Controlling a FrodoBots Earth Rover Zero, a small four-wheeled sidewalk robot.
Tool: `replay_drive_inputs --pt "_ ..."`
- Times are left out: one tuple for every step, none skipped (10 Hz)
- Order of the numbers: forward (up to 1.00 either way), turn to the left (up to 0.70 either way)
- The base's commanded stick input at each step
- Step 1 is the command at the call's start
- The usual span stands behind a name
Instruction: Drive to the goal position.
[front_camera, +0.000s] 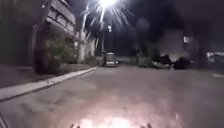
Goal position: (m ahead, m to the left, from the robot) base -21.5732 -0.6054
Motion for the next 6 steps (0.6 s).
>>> replay_drive_inputs --pt "0.22 -0.71" --pt "0.00 -0.85" --pt "0.00 -0.85" --pt "0.00 -0.85" --pt "0.00 -0.85" --pt "0.00 -0.85"
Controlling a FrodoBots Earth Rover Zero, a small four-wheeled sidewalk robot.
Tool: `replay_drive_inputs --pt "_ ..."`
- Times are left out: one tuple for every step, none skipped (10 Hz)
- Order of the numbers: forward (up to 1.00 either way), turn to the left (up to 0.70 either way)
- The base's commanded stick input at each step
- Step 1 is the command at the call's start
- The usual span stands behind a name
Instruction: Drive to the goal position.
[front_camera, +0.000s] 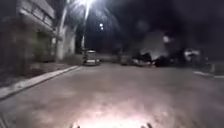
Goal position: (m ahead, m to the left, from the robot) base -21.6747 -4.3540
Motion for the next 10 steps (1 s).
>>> replay_drive_inputs --pt "0.00 -0.85" --pt "0.00 -0.85" --pt "0.00 -0.85" --pt "0.00 -0.85" --pt "0.00 -0.85" --pt "0.00 -0.85" --pt "0.00 -0.85" --pt "0.00 -0.85" --pt "0.00 -0.85" --pt "0.00 -0.85"
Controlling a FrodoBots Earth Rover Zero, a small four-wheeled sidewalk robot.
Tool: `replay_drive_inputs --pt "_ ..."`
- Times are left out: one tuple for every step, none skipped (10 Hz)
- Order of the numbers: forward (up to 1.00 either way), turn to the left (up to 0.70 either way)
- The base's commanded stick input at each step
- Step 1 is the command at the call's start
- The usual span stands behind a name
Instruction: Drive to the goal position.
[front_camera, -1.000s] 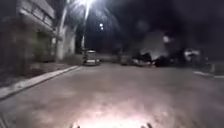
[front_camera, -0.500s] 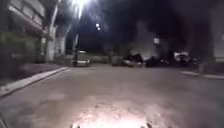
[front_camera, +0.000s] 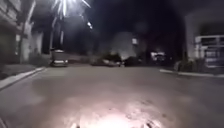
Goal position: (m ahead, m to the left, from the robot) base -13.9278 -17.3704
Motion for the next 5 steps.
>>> replay_drive_inputs --pt "0.00 -0.85" --pt "0.00 -0.85" --pt "0.00 -0.85" --pt "0.00 -0.85" --pt "0.00 -0.85"
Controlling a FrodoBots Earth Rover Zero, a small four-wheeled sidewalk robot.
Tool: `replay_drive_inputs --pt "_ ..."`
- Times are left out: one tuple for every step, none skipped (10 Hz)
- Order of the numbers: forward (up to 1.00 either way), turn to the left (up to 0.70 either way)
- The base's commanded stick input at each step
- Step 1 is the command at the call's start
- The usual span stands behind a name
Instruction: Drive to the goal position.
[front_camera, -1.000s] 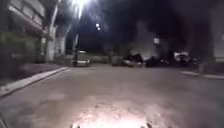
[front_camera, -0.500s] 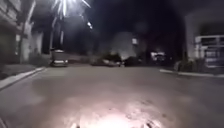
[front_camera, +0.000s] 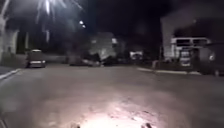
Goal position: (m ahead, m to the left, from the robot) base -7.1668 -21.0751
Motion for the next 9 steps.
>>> replay_drive_inputs --pt "0.00 -0.85" --pt "0.00 -0.85" --pt "0.00 -0.85" --pt "0.00 -0.85" --pt "0.00 -0.85" --pt "0.00 -0.85" --pt "0.00 -0.85" --pt "0.00 -0.85" --pt "0.00 -0.85"
